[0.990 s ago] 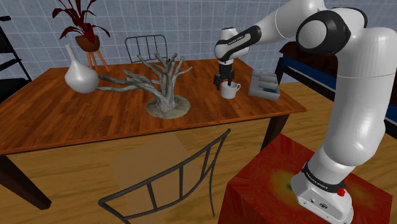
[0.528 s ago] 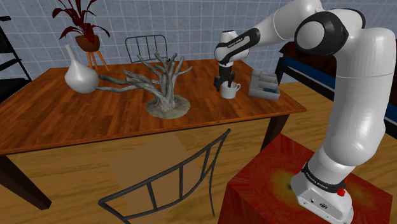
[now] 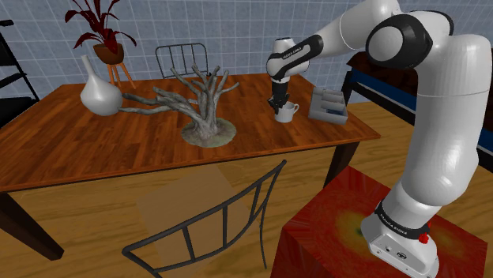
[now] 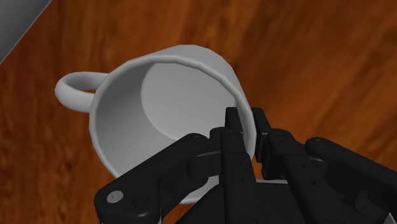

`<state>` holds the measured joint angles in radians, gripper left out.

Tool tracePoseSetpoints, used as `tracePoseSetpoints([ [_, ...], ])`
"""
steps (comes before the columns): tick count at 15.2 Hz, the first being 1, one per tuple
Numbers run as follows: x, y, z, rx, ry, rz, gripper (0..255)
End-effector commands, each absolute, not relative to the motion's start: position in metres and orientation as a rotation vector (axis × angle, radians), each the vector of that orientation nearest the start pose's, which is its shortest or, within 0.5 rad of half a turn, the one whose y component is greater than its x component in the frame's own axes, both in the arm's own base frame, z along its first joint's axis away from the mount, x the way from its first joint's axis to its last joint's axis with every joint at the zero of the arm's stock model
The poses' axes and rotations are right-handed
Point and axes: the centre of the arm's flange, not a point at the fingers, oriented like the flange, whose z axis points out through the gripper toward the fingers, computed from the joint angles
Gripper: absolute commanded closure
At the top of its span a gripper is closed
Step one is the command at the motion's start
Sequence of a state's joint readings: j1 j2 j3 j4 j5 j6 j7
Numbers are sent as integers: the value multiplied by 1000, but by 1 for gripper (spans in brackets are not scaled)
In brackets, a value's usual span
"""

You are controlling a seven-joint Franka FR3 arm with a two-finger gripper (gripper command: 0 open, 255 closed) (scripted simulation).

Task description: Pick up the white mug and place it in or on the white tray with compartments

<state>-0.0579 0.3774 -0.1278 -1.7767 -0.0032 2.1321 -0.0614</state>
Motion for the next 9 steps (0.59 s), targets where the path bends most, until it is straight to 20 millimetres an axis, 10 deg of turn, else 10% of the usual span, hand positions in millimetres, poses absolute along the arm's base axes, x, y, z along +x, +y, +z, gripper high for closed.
tracePoseSetpoints([
  [1,635,-113,347,-3183,182,40,255],
  [9,635,-113,373,-3183,182,40,255],
])
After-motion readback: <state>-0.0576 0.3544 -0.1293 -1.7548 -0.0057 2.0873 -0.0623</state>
